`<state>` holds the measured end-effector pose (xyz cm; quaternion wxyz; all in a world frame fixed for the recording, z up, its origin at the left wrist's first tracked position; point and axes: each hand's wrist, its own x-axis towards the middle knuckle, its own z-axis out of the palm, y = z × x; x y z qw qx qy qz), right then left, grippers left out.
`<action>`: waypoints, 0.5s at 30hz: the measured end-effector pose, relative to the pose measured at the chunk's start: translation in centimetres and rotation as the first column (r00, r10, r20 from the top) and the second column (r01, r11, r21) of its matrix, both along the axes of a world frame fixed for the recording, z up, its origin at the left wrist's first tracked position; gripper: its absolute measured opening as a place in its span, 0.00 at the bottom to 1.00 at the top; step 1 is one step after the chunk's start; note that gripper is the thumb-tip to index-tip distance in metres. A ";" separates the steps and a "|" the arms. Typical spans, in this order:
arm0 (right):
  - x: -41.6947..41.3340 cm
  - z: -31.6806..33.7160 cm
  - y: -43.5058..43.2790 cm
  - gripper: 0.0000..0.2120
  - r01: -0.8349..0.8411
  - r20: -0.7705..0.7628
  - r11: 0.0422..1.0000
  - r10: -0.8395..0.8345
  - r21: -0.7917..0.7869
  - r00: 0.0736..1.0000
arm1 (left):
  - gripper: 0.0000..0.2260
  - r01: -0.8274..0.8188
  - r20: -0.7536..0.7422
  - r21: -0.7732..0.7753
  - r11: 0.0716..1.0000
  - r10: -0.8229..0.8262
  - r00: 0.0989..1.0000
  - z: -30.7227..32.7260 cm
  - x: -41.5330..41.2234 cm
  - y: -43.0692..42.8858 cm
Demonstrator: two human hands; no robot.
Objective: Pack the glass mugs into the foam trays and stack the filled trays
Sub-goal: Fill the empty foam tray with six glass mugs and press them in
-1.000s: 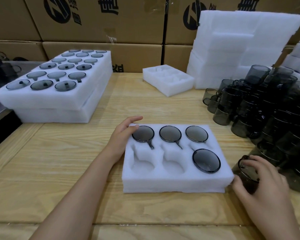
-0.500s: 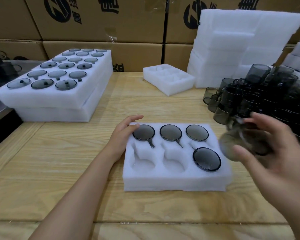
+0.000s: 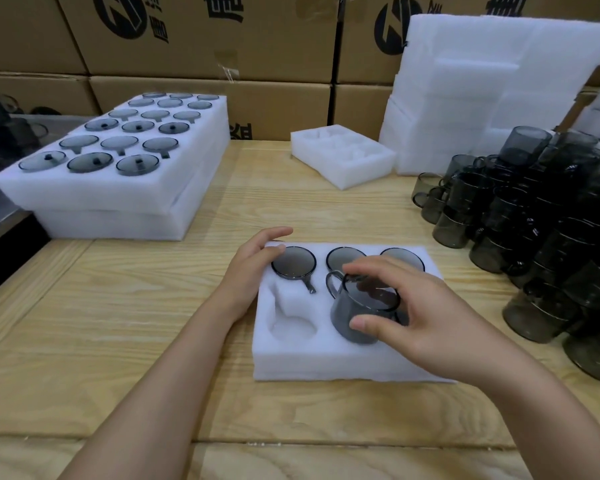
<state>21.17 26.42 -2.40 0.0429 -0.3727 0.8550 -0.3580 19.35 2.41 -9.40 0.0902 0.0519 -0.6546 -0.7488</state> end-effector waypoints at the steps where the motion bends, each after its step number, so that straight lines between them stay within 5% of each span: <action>1: 0.1 0.1 -0.1 0.22 0.003 -0.037 0.999 -0.001 0.045 0.999 | 0.15 0.001 0.000 -0.002 1.000 -0.001 1.000 0.0 0.0 0.0; 9: 1.7 0.5 -1.5 0.28 0.024 -0.198 0.951 0.039 0.307 0.979 | 0.16 0.005 0.002 -0.005 1.000 -0.005 1.000 0.0 0.1 0.0; 15: 0.8 0.5 -1.5 0.29 0.016 -0.157 0.942 0.039 0.335 0.987 | 0.16 0.003 -0.003 -0.014 1.000 -0.003 1.000 0.3 0.2 0.1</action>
